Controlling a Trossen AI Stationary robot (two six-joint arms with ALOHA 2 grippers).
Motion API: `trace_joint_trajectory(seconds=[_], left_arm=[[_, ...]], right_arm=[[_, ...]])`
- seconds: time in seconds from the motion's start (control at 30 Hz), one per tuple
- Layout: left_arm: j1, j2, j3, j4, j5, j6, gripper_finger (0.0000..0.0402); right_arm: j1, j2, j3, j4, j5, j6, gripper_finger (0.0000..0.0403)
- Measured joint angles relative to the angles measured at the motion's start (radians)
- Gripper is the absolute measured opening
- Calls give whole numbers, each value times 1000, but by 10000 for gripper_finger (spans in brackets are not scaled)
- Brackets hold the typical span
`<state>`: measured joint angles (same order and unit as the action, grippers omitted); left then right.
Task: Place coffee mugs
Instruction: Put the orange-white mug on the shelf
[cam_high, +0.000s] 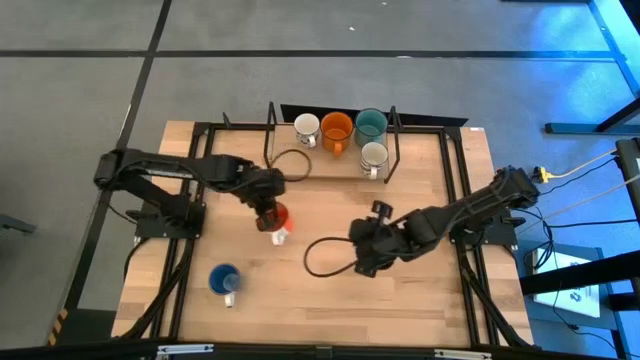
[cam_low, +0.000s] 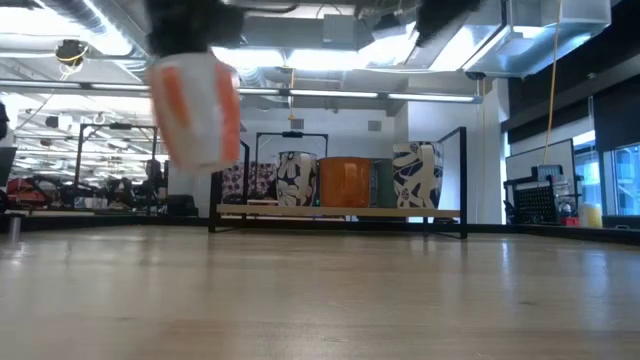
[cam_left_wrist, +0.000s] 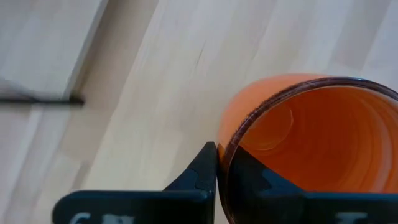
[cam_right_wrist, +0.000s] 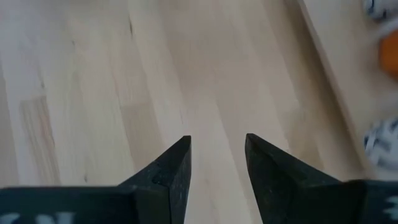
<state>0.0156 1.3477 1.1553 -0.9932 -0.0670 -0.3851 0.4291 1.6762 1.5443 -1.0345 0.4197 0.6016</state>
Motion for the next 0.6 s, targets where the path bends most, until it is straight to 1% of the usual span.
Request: trace_joint_trajectory(seconds=[0.17,0.3,0.4,0.6], left_arm=[[-20,172,180,-2,-22,67,12],[-23,309,311,-8,-28,108,12],[-23,403,398,-14,-26,126,12],[-23,556,526,-23,-29,126,13]], right_arm=[[44,-105,-188,44,8,159,138],[80,-175,-306,90,16,286,138],[103,-201,-358,115,15,347,138],[117,-204,-396,128,15,394,138]])
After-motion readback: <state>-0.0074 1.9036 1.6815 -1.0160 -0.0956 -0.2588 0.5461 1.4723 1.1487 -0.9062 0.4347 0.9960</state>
